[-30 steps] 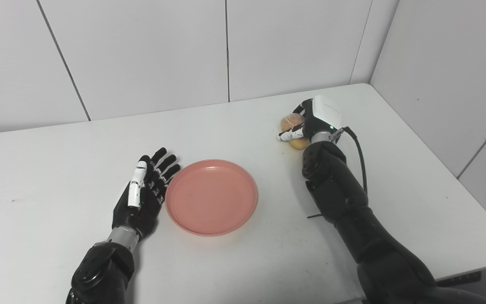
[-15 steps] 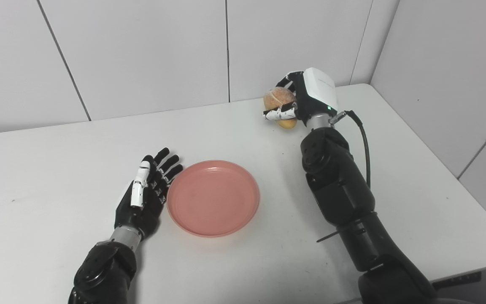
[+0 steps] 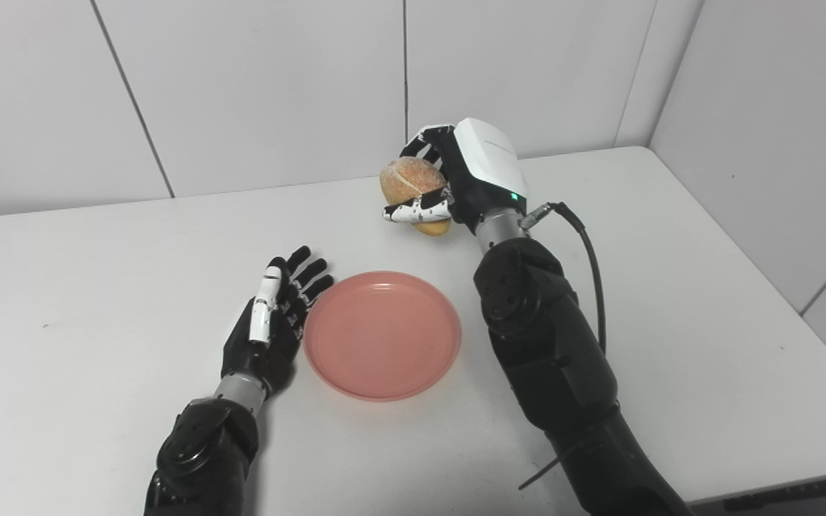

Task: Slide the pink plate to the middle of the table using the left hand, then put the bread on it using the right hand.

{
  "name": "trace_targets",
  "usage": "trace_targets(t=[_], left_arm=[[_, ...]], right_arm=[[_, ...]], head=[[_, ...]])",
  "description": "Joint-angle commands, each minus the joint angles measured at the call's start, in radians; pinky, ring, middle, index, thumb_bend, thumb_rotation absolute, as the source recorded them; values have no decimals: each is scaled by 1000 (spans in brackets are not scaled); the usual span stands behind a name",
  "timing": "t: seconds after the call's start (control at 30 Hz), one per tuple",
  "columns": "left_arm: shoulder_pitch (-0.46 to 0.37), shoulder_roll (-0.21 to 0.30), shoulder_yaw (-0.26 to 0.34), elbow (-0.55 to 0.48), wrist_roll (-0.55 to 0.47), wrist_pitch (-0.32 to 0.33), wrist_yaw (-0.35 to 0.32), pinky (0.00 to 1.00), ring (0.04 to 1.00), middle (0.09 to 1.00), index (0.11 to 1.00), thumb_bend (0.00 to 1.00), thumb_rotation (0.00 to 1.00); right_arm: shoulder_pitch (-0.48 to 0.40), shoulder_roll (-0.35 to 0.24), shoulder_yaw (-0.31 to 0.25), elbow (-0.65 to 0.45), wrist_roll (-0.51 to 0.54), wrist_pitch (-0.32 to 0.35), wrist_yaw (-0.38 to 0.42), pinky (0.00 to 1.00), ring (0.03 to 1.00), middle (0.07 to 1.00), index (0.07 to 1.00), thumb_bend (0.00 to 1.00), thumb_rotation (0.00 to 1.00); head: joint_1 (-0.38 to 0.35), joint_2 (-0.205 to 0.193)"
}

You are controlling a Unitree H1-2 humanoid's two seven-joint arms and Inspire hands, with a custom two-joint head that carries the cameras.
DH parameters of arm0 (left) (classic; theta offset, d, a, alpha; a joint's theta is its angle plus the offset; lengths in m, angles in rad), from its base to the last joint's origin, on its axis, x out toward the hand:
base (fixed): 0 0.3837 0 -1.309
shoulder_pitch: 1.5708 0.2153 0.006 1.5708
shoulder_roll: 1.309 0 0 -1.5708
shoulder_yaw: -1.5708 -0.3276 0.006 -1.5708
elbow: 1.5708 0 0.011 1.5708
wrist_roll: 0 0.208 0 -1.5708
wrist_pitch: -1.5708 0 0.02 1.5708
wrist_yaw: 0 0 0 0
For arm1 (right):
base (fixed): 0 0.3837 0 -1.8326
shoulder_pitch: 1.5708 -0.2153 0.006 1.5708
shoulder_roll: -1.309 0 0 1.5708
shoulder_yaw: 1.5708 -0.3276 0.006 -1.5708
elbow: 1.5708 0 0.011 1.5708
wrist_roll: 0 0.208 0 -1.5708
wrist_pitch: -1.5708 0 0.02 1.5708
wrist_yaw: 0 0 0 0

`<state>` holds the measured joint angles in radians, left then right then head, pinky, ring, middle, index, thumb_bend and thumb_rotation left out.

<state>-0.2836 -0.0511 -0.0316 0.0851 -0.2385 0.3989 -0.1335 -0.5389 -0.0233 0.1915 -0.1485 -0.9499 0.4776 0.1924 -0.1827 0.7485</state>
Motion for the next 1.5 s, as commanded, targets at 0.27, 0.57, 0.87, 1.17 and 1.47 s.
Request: trace_targets(t=[0.27, 0.57, 0.87, 1.17, 1.47], left_arm=[[9, -33, -24, 13, 57, 29, 44, 864, 872, 880, 884, 353, 1000], [4, -53, -30, 17, 88, 8, 62, 872, 879, 884, 887, 344, 1000], [6, -53, -36, 4, 98, 10, 55, 891, 900, 905, 906, 348, 1000], [6, -61, -30, -3, 94, 17, 61, 877, 892, 898, 895, 346, 1000], [8, -62, -38, -10, 103, 14, 65, 859, 880, 889, 890, 339, 1000]], right_arm=[[43, -8, 94, -40, 27, -63, -16, 267, 342, 437, 483, 519, 132], [92, -18, 152, -73, 23, -36, 37, 237, 318, 421, 485, 520, 133], [127, -23, 184, -65, -10, -23, 76, 213, 294, 395, 485, 520, 132], [140, -34, 224, -10, -38, -42, 63, 183, 262, 365, 486, 519, 129], [133, -47, 277, 38, -70, -43, 76, 165, 244, 349, 486, 520, 131]], head=[[79, 26], [118, 45], [139, 58], [141, 60], [148, 71]])
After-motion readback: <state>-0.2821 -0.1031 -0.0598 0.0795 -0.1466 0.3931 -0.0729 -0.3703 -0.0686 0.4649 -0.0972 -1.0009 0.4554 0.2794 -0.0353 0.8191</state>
